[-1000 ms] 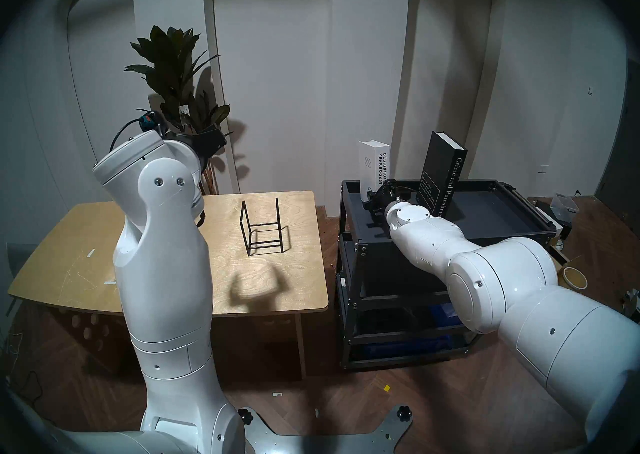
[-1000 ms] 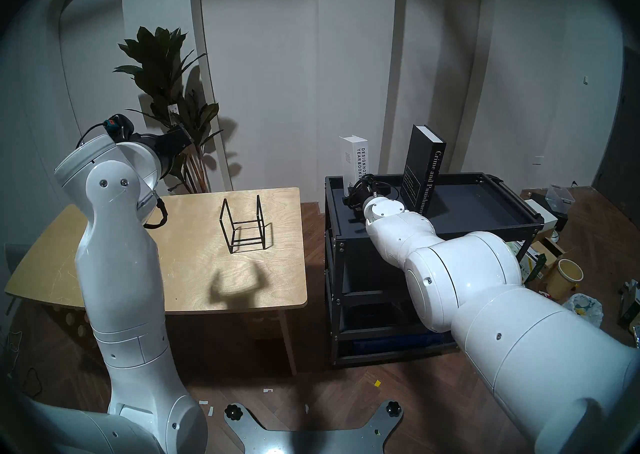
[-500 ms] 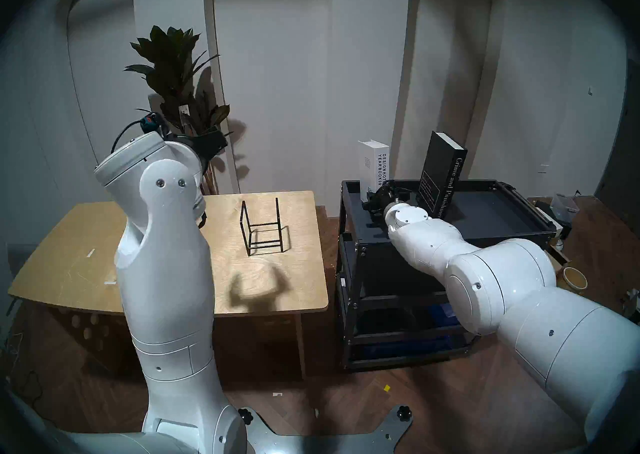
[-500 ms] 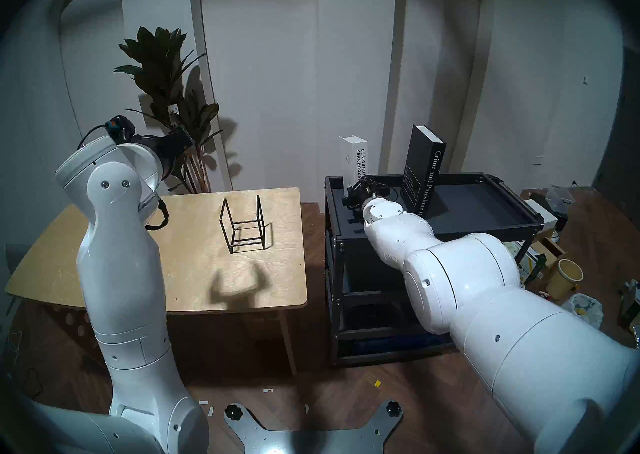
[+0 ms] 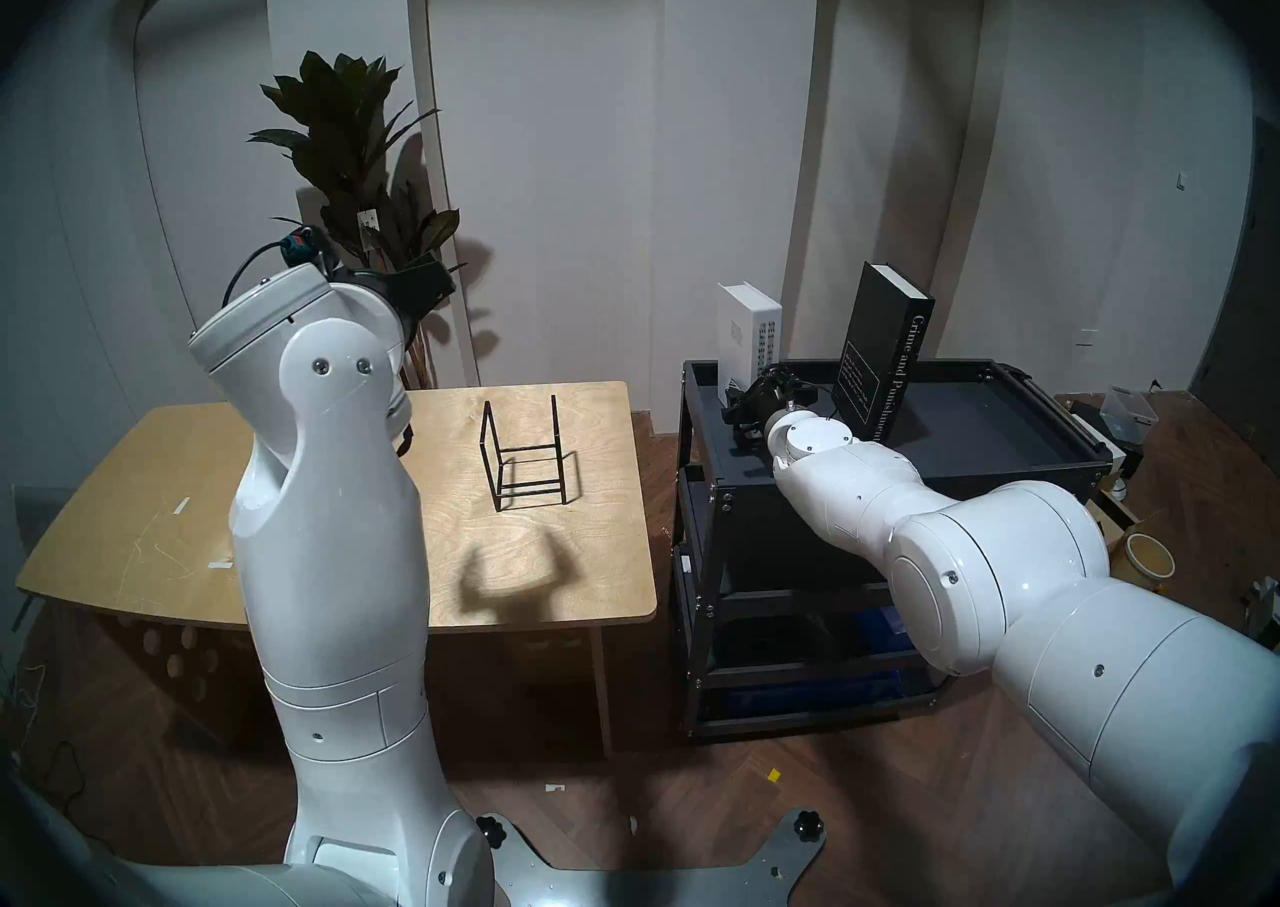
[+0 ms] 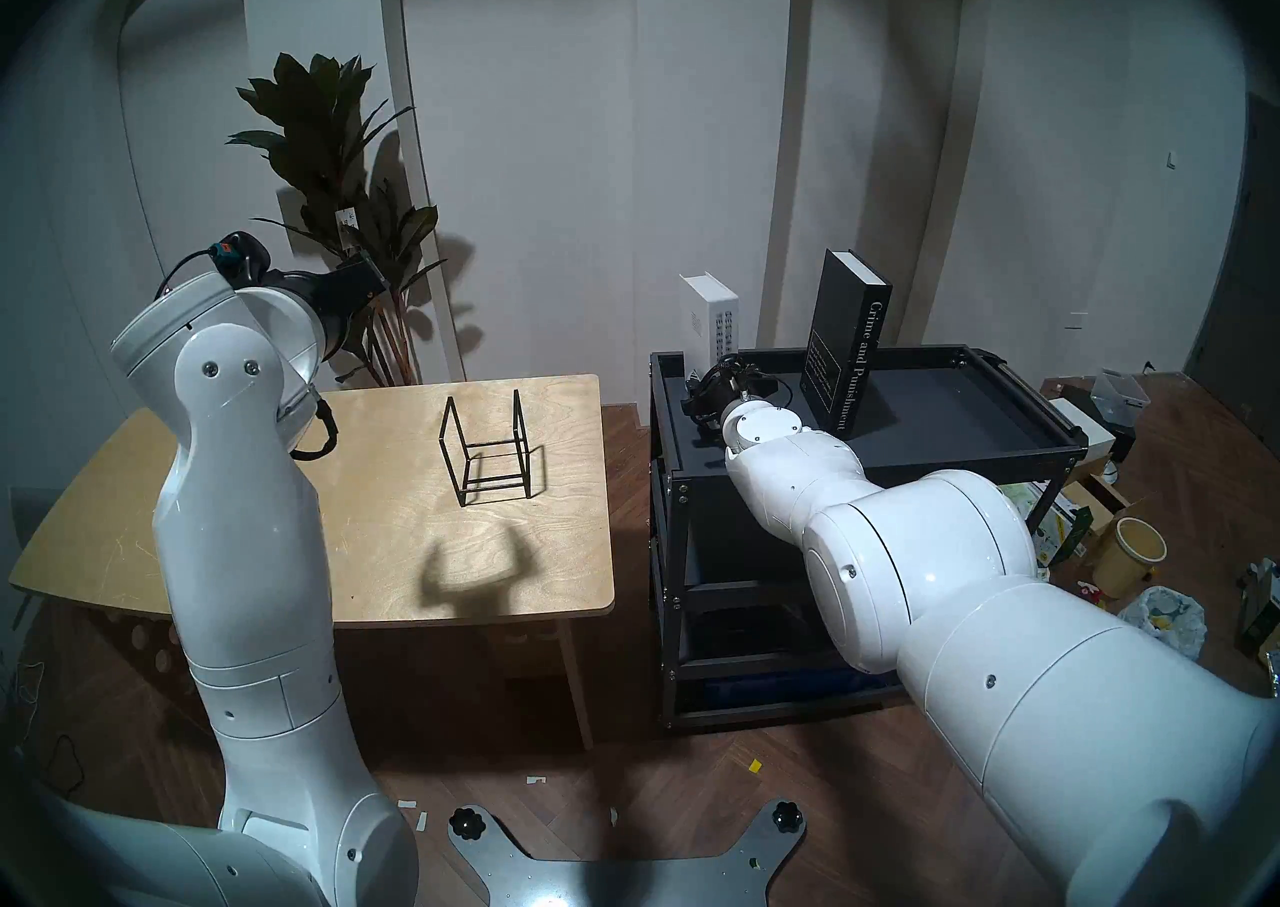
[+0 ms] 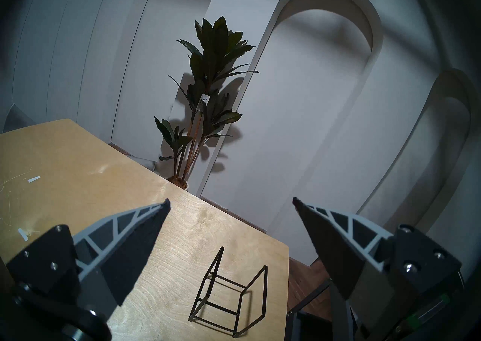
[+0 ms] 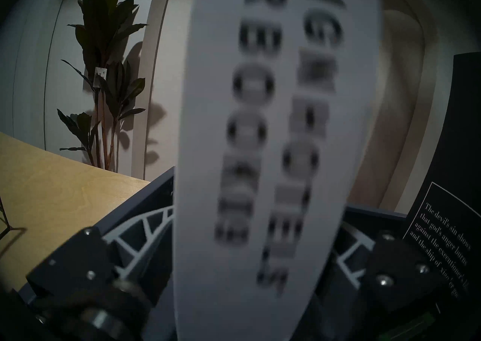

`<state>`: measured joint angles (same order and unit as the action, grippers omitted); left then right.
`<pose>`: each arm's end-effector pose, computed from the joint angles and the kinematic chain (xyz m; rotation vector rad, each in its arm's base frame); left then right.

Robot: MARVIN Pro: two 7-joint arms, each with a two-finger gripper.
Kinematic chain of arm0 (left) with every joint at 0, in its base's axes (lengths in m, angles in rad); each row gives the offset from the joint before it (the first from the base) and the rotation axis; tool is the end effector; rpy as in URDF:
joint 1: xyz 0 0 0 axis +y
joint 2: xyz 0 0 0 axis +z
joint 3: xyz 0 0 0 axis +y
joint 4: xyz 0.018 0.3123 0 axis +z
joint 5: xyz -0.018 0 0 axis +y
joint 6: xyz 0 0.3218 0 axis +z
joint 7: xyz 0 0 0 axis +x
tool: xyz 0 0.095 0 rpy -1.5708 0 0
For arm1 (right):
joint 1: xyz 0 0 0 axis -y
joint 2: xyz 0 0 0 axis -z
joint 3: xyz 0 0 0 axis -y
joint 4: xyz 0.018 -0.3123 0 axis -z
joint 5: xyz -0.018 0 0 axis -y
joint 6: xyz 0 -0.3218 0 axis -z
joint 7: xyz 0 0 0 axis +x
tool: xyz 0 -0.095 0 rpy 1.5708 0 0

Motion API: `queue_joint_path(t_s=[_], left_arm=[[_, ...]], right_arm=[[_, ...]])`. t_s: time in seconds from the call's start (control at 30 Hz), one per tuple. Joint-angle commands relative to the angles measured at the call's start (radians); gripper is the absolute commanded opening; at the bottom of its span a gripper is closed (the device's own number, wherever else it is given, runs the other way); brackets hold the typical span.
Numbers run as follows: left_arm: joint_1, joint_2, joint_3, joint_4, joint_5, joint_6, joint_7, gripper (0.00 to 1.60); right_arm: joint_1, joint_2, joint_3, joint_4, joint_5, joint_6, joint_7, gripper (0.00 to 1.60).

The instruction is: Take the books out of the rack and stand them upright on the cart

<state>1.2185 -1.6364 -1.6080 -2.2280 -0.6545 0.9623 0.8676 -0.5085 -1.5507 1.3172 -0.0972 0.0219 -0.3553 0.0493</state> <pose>0.4007 0.0287 -0.0417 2.2251 0.7945 1.9660 0.6627 0.0077 -0.2898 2.2368 0.3846 2.0981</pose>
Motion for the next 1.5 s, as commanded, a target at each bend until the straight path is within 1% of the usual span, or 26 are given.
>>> queue_joint_path(t_s=[0.0, 0.5, 0.67, 0.93, 1.1, 1.47], left_arm=[[-0.012, 0.001, 0.001, -0.018, -0.002, -0.002, 0.107, 1.6], [-0.009, -0.005, 0.002, -0.021, 0.007, -0.002, 0.1, 1.6], [-0.003, -0.007, -0.008, -0.019, 0.015, -0.002, 0.08, 1.6], [0.001, -0.01, -0.023, -0.014, 0.027, -0.002, 0.04, 1.6], [0.001, -0.009, -0.038, -0.013, 0.028, -0.002, 0.028, 1.6], [0.007, -0.008, -0.067, -0.013, 0.015, -0.002, 0.027, 1.6]], right_arm=[[0.006, -0.005, -0.003, -0.017, -0.002, -0.021, -0.003, 1.6], [0.019, -0.003, -0.001, -0.018, -0.001, -0.027, 0.001, 1.6], [0.028, -0.002, -0.003, -0.027, -0.002, -0.045, -0.003, 1.6], [0.07, -0.008, -0.012, -0.053, -0.01, -0.066, -0.005, 1.6], [0.097, -0.019, -0.016, -0.067, -0.015, -0.058, 0.003, 1.6], [0.12, -0.03, -0.03, -0.083, -0.03, -0.042, 0.012, 1.6]])
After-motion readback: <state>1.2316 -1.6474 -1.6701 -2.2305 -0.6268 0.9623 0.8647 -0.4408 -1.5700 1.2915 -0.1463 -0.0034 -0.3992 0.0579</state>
